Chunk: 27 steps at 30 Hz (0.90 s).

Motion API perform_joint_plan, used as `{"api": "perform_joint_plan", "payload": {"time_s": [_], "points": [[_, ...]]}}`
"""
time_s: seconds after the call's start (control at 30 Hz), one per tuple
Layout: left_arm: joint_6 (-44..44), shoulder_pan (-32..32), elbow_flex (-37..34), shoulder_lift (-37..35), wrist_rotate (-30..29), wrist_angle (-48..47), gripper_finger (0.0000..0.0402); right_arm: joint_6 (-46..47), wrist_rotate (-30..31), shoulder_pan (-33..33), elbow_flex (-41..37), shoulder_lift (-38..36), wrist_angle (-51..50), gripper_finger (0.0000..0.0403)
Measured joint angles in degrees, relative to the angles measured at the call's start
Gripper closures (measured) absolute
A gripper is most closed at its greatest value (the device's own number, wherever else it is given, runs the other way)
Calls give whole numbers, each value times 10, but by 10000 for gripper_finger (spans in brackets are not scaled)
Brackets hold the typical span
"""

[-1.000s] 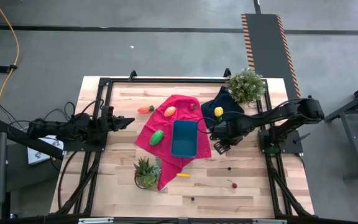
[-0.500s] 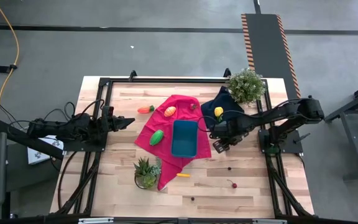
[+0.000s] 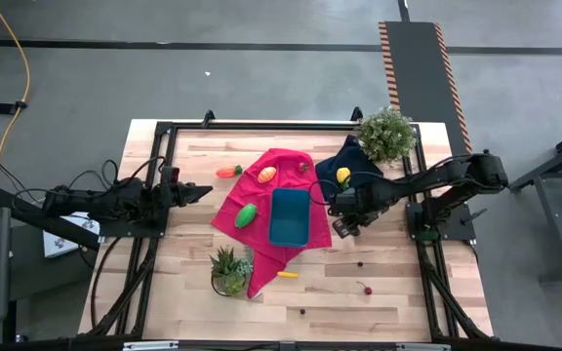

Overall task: Pick and placing Produce into tupperware
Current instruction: Put the blackberry into the blue bin

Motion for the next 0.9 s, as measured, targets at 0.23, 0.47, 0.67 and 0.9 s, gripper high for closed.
{"api": "perform_joint_plan", "payload": {"time_s": [0.23, 0.47, 0.67, 0.9], "points": [[0, 0, 0, 0, 17, -2, 273, 10, -1, 19, 0, 0, 0, 213], [0, 0, 0, 0, 19, -13, 273, 10, 2, 15, 0, 0, -1, 213], [0, 0, 0, 0, 19, -13, 273, 21, 6, 20, 0, 0, -1, 213], [0, 0, 0, 0, 19, -13, 273, 25, 9, 18, 0, 0, -3, 213]]}}
